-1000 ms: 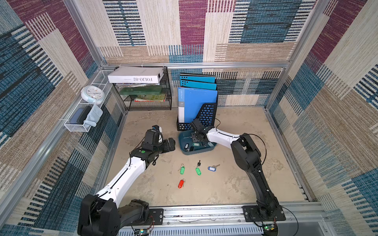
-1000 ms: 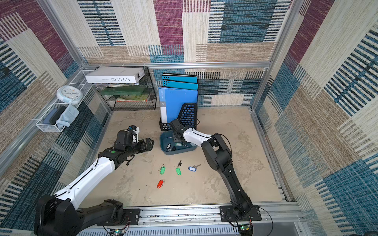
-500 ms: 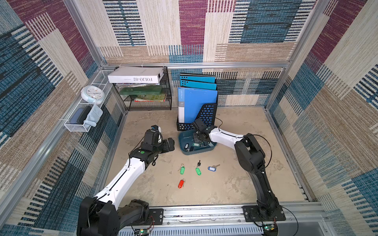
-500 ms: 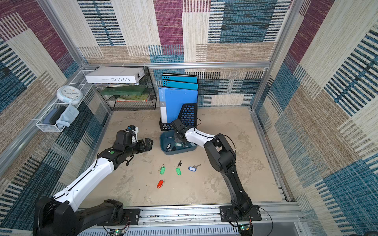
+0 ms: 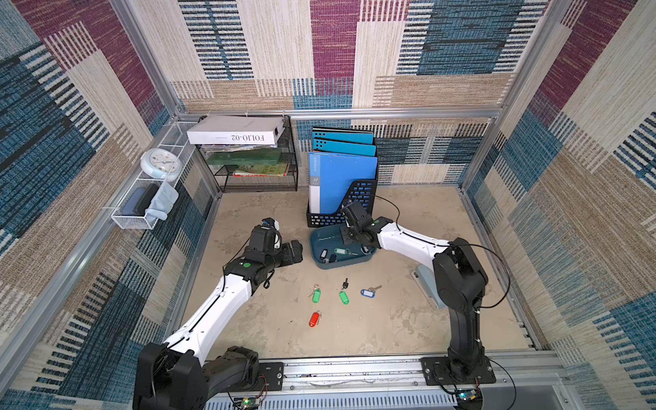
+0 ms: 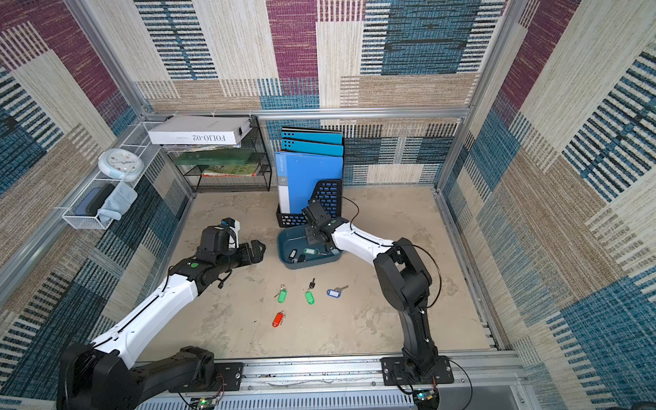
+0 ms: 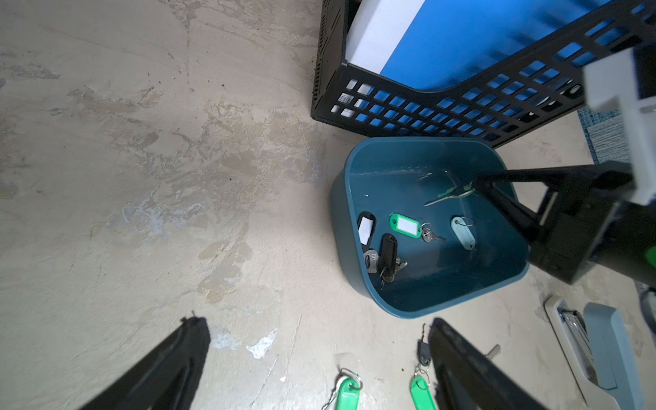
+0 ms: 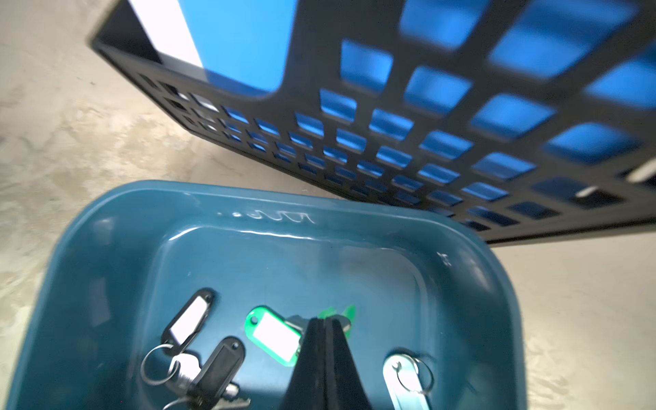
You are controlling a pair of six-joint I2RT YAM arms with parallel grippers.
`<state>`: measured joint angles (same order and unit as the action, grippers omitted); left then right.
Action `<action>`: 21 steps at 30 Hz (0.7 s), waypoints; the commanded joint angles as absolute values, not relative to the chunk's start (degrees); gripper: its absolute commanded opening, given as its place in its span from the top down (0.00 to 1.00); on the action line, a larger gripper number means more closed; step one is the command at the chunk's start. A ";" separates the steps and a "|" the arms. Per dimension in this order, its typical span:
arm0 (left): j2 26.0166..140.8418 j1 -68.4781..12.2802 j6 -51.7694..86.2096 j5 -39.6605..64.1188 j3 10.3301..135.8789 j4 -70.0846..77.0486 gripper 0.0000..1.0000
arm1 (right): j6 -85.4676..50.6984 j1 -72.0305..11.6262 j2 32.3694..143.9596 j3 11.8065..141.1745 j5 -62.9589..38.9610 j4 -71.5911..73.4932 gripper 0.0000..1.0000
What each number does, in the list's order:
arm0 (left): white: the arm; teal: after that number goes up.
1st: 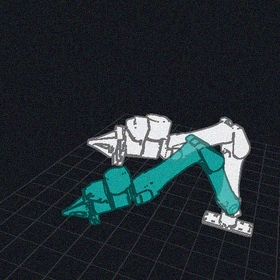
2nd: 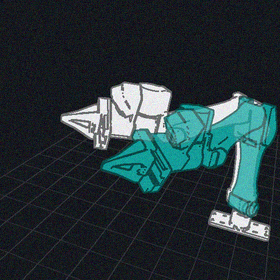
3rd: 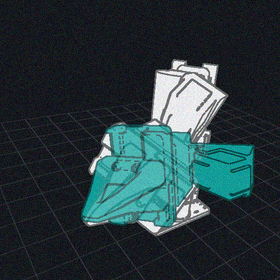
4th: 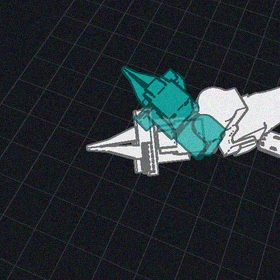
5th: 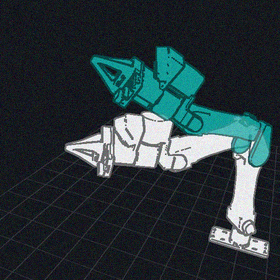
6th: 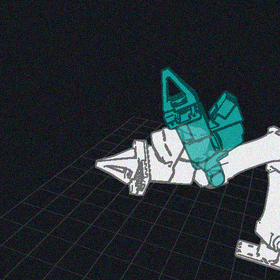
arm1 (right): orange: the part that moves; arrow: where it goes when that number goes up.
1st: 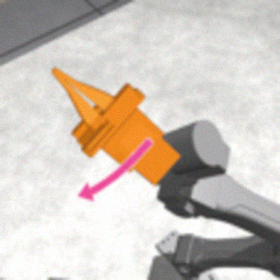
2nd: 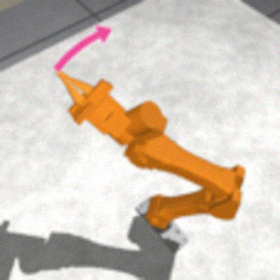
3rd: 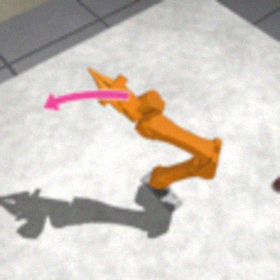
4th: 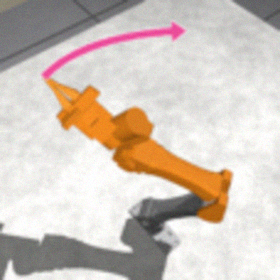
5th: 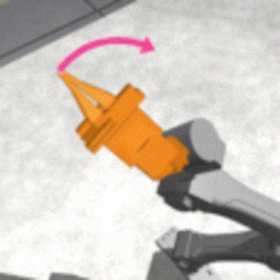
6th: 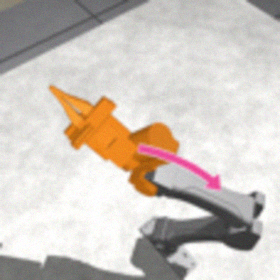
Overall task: Take the keys out of the storage box
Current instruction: Pick up the key from the storage box.
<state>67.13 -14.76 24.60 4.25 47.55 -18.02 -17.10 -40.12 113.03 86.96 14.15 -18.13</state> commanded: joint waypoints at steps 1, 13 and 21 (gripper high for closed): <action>67.07 -14.68 24.06 3.96 47.50 -17.84 0.00 | -14.25 -40.56 108.34 83.11 11.07 -13.32 1.00; 63.50 -14.68 26.07 3.94 45.81 -18.73 0.00 | -6.46 -49.99 82.45 56.02 -10.03 -2.22 1.00; 61.03 -14.68 26.90 4.14 44.53 -19.15 0.01 | -11.05 -57.17 77.67 44.31 -17.68 -0.10 1.00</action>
